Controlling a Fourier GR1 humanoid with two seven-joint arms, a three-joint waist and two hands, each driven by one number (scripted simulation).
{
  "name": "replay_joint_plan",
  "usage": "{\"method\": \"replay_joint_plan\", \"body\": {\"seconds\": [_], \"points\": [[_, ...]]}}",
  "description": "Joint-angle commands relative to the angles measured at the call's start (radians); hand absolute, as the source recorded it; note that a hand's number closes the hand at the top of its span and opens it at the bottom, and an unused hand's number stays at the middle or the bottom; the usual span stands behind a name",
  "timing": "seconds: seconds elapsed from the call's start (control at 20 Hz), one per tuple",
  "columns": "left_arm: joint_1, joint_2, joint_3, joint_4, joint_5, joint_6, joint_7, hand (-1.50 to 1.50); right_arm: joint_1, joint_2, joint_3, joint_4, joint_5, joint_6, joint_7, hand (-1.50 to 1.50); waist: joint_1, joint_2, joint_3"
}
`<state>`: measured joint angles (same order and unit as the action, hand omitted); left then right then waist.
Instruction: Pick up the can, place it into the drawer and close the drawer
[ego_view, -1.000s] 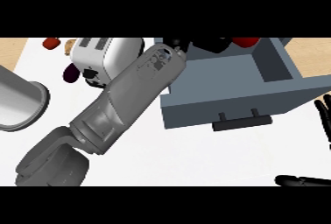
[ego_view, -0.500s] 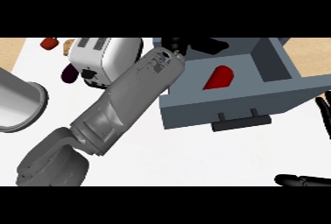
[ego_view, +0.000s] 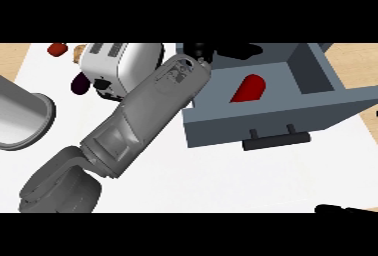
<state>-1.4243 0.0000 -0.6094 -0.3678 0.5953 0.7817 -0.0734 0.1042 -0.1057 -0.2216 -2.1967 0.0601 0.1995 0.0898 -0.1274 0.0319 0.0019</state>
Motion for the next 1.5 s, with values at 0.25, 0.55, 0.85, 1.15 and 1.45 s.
{"method": "replay_joint_plan", "body": {"seconds": [0.25,0.55,0.85,1.15,1.45], "points": [[-0.017,0.000,0.009,-0.061,0.087,0.014,0.010,-1.50,-0.028,-0.097,0.020,0.004,0.183,0.021,-0.088,-1.50,0.036,-0.012,0.000],[-0.010,0.000,0.021,-0.059,0.112,0.059,-0.067,-1.50,-0.074,-0.122,0.133,0.012,0.437,-0.030,-0.091,-1.50,0.059,-0.013,-0.001],[-0.029,0.000,0.011,-0.058,0.104,0.052,-0.046,-1.50,-0.156,-0.189,0.203,0.157,0.664,-0.057,-0.096,-1.50,0.097,-0.019,-0.001],[0.013,0.000,0.002,-0.148,0.082,0.102,-0.010,-1.50,-0.160,-0.135,0.353,0.296,0.914,-0.161,-0.075,-1.50,0.135,-0.033,-0.002],[0.050,0.098,-0.005,-0.223,0.038,0.040,0.076,-1.50,-0.258,-0.072,0.312,0.549,0.969,-0.322,-0.114,-1.50,0.154,-0.037,-0.002]]}}
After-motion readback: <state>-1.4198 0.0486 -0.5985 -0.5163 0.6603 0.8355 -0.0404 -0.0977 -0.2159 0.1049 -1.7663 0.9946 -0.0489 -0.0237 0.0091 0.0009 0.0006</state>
